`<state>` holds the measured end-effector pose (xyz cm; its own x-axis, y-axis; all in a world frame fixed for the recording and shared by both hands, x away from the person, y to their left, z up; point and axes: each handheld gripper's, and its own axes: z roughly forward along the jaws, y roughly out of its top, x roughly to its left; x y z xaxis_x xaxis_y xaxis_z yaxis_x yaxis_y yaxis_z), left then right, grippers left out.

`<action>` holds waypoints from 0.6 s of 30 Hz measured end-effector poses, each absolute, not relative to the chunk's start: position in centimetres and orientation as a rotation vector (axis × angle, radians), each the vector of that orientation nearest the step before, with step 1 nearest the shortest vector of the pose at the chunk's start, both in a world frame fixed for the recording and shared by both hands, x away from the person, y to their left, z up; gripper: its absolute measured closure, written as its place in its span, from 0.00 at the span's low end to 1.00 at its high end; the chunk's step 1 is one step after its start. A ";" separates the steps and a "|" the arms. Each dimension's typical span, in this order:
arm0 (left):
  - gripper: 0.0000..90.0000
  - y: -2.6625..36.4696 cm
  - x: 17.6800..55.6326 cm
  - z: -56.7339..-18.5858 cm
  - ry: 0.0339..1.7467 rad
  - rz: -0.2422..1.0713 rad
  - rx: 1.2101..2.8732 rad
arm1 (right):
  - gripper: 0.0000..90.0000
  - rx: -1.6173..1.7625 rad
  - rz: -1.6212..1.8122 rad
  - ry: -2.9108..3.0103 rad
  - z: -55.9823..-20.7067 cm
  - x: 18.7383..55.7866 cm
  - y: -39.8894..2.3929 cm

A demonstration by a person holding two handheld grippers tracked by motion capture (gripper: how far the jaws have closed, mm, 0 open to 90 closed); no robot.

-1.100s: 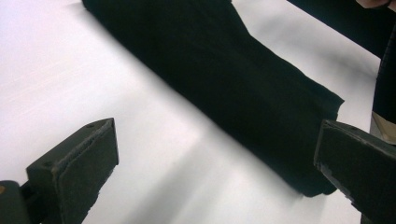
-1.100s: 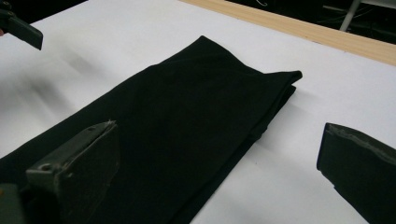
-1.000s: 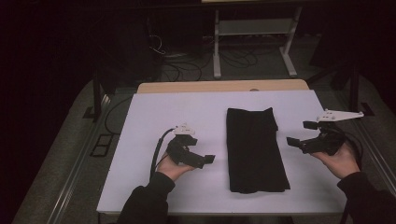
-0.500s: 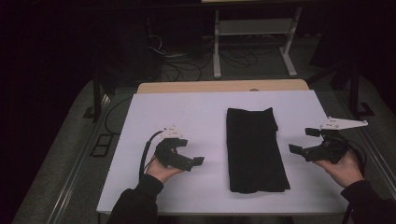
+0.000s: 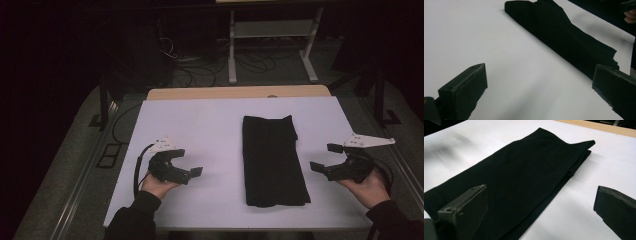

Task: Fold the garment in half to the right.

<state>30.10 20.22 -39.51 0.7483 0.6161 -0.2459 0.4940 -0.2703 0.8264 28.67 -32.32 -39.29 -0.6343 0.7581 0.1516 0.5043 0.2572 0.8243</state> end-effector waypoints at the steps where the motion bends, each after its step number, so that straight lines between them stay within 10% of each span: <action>1: 0.00 20.5 30.0 -39.5 0.852 0.155 1.919 | 0.00 1.170 1.318 2.254 -39.4 28.6 -32.4; 18: 0.00 25.5 28.3 -40.5 0.940 0.246 1.823 | 0.00 1.172 1.340 2.222 -41.2 27.5 -32.7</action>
<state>28.30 25.55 -40.48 0.6734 0.6974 -0.2454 0.4875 -0.1692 0.8566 27.51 -32.74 -41.20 -0.6255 0.7651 0.1528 0.4921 0.2349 0.8382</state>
